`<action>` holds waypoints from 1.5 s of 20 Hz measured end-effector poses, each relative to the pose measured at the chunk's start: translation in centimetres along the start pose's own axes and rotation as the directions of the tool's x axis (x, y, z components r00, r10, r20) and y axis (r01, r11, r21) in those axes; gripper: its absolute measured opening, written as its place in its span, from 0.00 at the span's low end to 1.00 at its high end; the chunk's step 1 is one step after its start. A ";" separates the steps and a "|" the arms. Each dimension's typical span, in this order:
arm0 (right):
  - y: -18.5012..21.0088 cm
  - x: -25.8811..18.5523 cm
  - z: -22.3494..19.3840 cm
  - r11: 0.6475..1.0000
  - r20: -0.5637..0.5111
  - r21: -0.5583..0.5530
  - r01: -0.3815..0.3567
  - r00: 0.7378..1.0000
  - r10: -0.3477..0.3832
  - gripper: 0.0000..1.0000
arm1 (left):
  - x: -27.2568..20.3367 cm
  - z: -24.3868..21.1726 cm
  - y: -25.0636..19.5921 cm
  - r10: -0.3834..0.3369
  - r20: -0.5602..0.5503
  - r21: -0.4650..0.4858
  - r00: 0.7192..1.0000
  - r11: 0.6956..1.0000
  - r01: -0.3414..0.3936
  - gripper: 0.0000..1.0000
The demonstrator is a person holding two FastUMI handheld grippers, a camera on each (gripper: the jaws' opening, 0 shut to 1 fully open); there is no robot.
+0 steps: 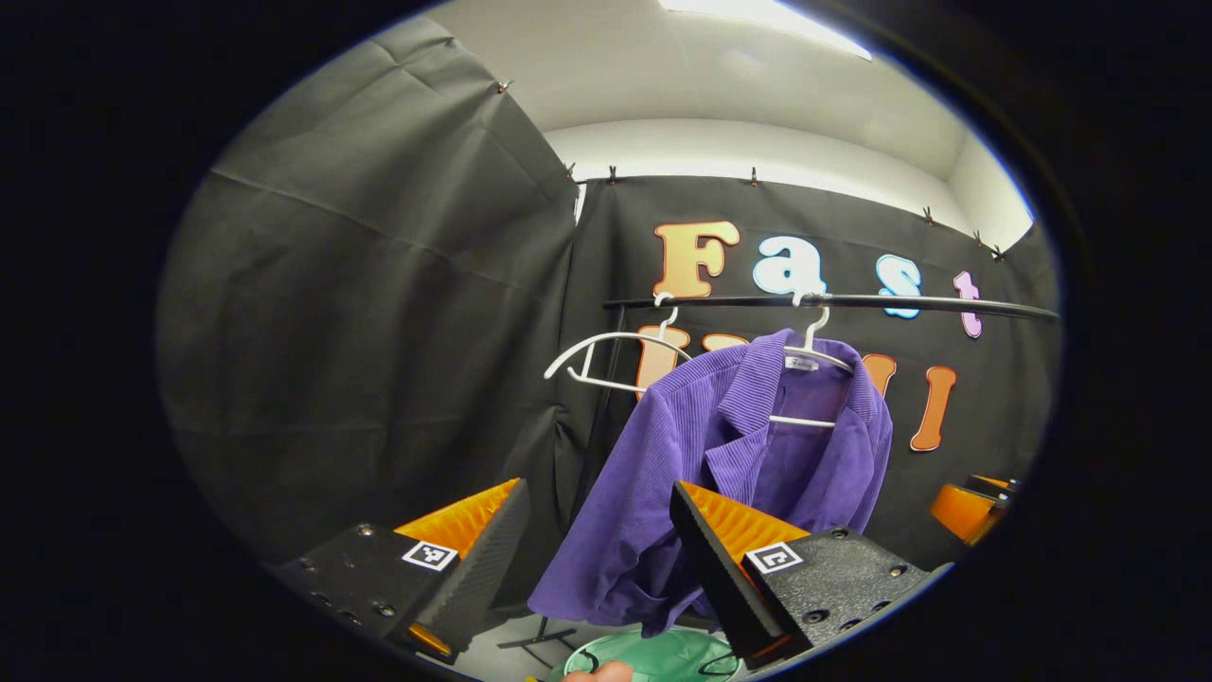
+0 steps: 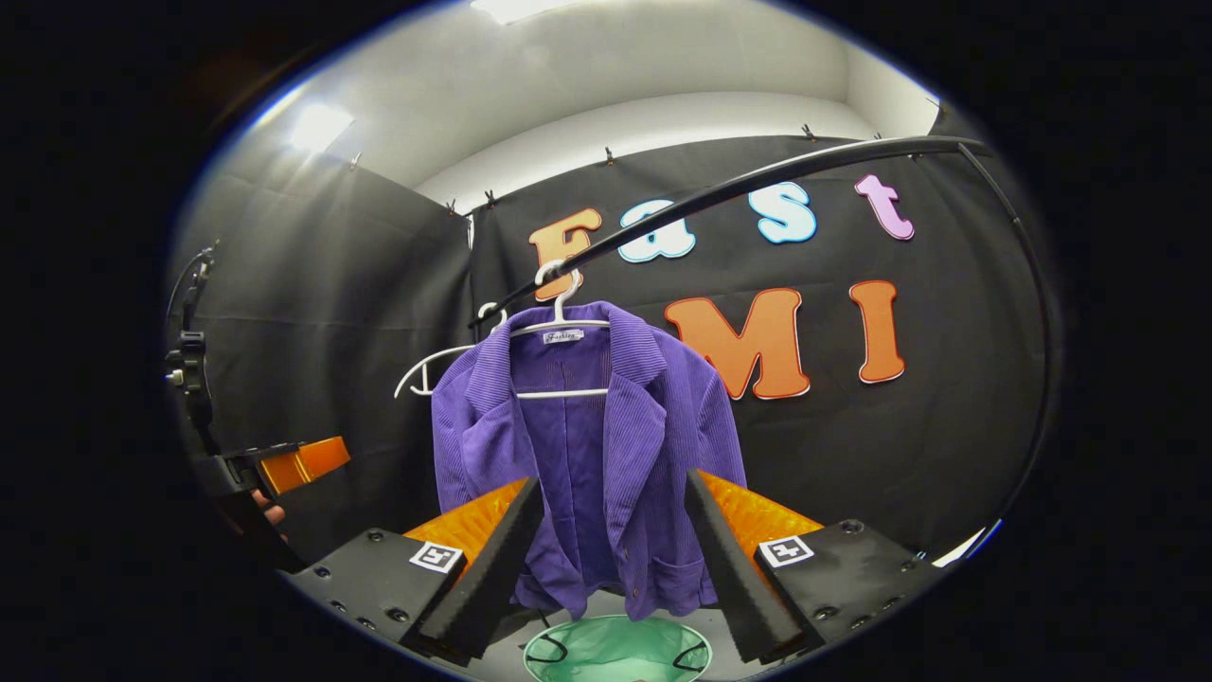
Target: Grasp the clothes on the hanger with both hands and then place them into the laundry hamper below.
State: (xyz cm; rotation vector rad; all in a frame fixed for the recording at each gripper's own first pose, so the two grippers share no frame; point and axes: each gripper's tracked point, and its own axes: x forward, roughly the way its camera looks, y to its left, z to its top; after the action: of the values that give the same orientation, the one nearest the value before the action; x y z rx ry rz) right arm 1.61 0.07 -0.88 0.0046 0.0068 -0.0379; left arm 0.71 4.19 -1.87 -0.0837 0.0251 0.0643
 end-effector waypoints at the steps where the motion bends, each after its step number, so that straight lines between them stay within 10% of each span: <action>1: 0.1 0.6 -0.2 1.000 -0.003 -0.002 0.001 1.000 -0.001 0.94 | -0.1 -0.2 0.1 -0.004 -0.006 0.002 1.000 1.000 0.004 0.96; 21: -4.3 20.0 -10.9 0.952 -0.101 -0.097 0.292 0.948 -0.301 0.94 | 0.4 -1.7 1.0 -0.164 -0.039 0.011 0.986 0.986 0.165 0.95; 30: -5.7 17.8 -9.0 0.996 -0.109 0.071 -0.062 0.992 0.069 0.16 | 3.7 -6.0 -9.9 -0.096 -0.030 0.010 0.995 0.995 0.097 0.92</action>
State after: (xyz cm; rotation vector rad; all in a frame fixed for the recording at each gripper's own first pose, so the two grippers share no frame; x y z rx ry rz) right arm 19.12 -6.27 -10.00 0.0747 0.1171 0.0280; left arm 4.89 -5.91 -7.14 -0.0738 0.0504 -0.0338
